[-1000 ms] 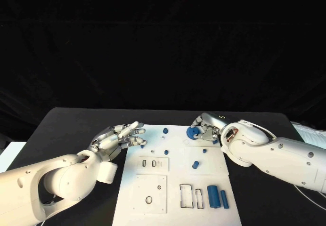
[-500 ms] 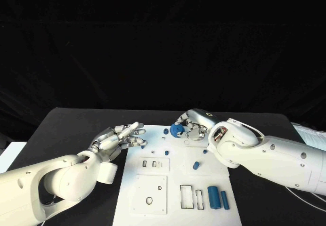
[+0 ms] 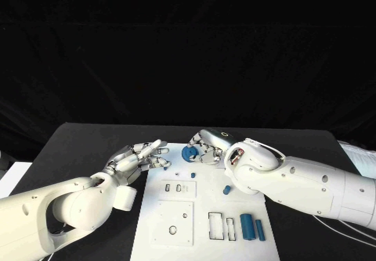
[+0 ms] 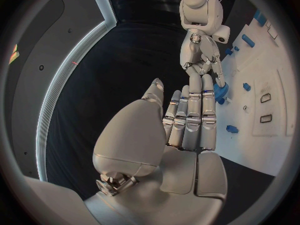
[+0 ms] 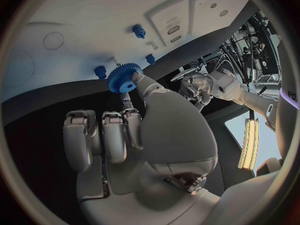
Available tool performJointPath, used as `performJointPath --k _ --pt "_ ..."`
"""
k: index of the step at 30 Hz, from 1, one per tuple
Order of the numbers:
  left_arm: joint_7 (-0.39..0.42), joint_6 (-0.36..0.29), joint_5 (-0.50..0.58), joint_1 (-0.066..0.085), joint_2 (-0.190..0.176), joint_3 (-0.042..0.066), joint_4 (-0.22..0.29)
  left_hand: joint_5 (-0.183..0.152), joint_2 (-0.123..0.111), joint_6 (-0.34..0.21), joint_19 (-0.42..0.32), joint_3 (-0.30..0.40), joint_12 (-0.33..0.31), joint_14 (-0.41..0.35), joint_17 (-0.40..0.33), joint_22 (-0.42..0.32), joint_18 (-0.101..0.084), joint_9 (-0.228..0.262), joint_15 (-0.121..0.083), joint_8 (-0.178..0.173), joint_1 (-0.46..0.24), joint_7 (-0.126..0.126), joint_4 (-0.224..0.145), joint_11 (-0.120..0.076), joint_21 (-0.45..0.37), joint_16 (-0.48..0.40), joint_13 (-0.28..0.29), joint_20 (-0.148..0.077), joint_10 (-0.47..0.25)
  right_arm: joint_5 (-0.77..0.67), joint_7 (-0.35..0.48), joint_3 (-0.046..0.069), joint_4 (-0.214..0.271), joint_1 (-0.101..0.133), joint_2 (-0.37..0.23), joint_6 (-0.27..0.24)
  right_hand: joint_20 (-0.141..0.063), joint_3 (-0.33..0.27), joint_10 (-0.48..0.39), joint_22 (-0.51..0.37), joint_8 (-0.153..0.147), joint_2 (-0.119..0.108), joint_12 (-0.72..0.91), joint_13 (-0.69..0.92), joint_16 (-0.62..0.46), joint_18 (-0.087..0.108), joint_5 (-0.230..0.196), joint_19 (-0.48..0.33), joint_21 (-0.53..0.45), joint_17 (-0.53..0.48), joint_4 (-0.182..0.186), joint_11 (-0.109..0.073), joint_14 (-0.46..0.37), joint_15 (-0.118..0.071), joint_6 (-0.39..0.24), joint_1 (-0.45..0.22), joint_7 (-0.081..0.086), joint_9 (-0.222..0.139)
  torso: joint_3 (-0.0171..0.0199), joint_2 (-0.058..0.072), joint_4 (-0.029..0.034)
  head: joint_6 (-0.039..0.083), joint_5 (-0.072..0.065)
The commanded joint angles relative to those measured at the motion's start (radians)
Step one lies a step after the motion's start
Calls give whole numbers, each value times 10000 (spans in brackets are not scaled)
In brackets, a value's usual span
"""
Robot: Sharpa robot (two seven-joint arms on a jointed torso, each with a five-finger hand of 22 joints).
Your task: Assemble the parts on the task board
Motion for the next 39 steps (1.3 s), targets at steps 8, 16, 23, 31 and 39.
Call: performJointPath --k 8,16,23,31,39 --pt "61 102 19 11 41 8 26 21 44 -47 -62 -1 -32 -61 13 -17 12 1 -2 -64 54 34 -56 -8 -40 -29 0 20 -43 -218 62 -60 -497 -133 386 453 -37 93 196 1286 -26 -9 -43 1290 32 -73 76 306 44 1557 -10 -39 826 -66 359 -174 -184 170 10 -8 -24 -50 32" --pt "61 103 19 11 49 8 25 21 44 -47 -62 -1 -32 -61 13 -17 12 1 -2 -64 54 34 -56 -8 -40 -29 0 20 -43 -294 8 -73 -645 -171 454 551 -33 93 197 1284 -48 -31 -43 1293 33 -72 86 305 43 1559 -12 -30 826 -60 346 -216 -176 167 9 -11 -26 -66 27" --pt "57 97 19 11 43 8 30 21 44 -47 -62 -1 -32 -61 13 -17 12 1 -2 -64 54 34 -56 -8 -40 -29 0 20 -43 -341 -85 -75 -733 -175 476 513 10 70 83 1249 -269 -162 -237 1150 11 -66 96 284 25 1519 10 55 817 3 86 -460 -69 108 3 -13 -23 -63 5" --pt "52 97 19 12 38 8 43 21 44 -47 -62 -1 -32 -61 13 -17 12 1 -2 -64 54 34 -56 -8 -40 -29 0 20 -43 -329 -115 -94 -851 -175 592 589 178 -222 -179 1196 -712 -349 -668 825 9 -54 -344 249 -5 1526 124 258 814 184 -620 -859 140 -37 5 -10 -19 -72 4" --pt "47 92 19 12 30 8 46 21 44 -47 -62 -1 -32 -61 13 -17 12 1 -2 -64 54 34 -56 -8 -40 -29 0 20 -43 -308 -150 -110 -909 -175 637 701 227 -374 -282 1177 -715 -349 -839 694 21 -48 -428 236 -16 1553 211 300 818 225 -805 -969 180 -66 0 -11 -18 -90 7"
